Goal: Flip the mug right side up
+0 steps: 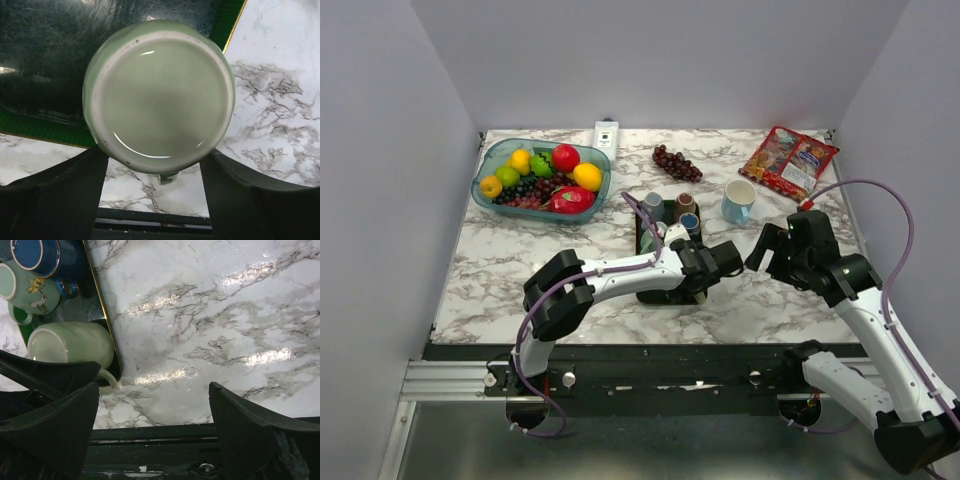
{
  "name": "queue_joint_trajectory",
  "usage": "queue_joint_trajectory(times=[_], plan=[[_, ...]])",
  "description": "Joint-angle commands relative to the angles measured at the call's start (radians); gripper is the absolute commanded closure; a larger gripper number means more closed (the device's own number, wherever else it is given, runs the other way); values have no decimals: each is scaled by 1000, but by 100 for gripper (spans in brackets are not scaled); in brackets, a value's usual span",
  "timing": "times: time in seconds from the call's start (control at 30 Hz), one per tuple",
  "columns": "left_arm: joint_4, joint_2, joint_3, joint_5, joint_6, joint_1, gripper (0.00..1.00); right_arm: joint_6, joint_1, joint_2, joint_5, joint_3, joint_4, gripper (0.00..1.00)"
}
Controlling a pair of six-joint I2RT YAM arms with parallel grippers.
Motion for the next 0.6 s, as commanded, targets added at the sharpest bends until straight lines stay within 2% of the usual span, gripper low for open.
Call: queue_joint_trajectory(times=[0.0,0.2,0.37,0.57], plan=[[-57,9,7,-96,-58,-1,26,-18,2,-49,-29,-23,3,5],[-77,-1,6,-101,-49,-3,45,-18,2,-96,-47,-58,23,5],[-94,-1,13,-113,-32,4,48,-6,2,-109,-44,-66,23,5],[-86,12,18,-112,1,19,46,3,2,-115,-54,-76,29,5]])
